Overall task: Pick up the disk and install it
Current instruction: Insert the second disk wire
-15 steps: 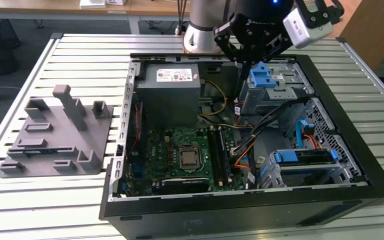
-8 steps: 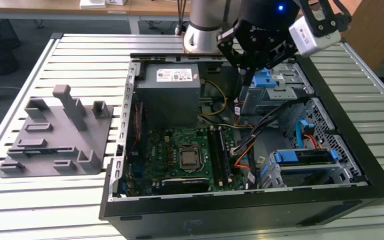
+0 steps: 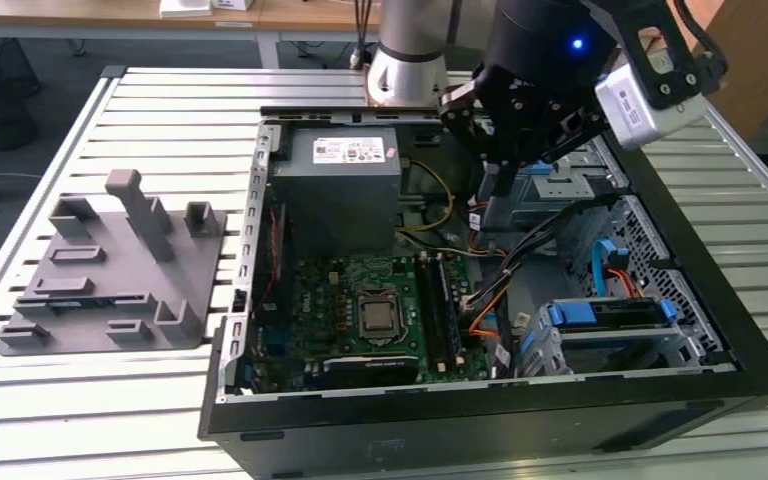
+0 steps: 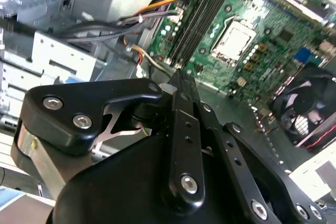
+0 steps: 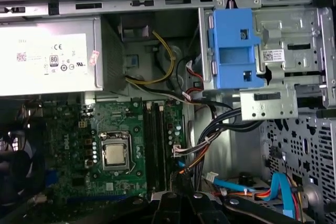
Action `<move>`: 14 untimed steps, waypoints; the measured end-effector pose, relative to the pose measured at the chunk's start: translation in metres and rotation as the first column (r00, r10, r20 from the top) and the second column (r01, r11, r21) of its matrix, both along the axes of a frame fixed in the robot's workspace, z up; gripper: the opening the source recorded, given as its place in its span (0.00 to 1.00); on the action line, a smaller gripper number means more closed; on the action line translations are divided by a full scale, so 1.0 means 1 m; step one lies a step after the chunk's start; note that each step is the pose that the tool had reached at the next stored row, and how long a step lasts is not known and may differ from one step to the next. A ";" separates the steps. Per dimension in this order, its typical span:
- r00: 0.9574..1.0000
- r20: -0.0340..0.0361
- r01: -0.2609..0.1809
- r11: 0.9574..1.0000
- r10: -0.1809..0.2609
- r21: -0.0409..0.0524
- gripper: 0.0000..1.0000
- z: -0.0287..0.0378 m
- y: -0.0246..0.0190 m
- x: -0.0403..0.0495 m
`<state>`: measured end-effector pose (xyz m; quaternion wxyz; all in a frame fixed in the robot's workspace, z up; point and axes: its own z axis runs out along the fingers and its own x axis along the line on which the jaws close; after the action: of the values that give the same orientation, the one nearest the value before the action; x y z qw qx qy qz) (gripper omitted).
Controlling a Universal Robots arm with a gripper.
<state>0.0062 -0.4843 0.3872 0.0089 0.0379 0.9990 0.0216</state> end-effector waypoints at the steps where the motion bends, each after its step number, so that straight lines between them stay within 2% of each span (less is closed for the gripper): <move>1: 1.000 0.000 0.000 1.000 0.000 0.000 0.11 -0.0002 -0.0017 0.0012; 14: 1.000 -0.001 0.000 1.000 0.000 0.000 0.11 -0.0028 -0.0059 0.0422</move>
<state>0.0484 -0.4902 0.3844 0.0085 0.0379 0.9990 0.0215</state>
